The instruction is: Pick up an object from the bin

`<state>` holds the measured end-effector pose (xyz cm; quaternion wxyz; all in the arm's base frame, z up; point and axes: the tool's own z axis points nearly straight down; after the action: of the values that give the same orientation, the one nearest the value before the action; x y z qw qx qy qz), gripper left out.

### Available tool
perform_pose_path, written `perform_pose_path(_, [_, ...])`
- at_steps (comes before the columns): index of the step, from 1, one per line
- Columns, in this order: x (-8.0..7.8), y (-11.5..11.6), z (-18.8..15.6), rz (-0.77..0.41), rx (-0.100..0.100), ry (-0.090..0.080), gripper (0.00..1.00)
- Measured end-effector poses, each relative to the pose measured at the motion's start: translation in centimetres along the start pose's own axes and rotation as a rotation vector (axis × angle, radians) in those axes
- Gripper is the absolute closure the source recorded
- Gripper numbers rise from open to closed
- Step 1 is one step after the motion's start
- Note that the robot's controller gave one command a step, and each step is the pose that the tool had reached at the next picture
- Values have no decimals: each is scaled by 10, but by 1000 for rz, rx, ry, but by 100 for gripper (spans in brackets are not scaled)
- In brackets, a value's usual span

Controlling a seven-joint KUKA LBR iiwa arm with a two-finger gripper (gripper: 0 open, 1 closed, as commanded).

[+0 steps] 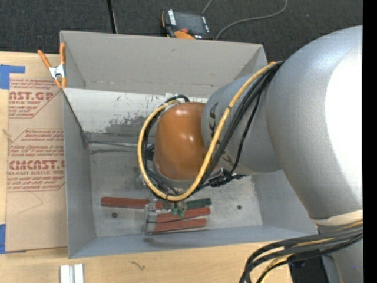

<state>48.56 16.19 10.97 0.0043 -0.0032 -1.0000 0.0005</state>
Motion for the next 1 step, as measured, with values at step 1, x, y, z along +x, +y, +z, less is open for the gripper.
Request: perform_pose_path(1, [-2, -23, -2, 135, -1, -7, 0])
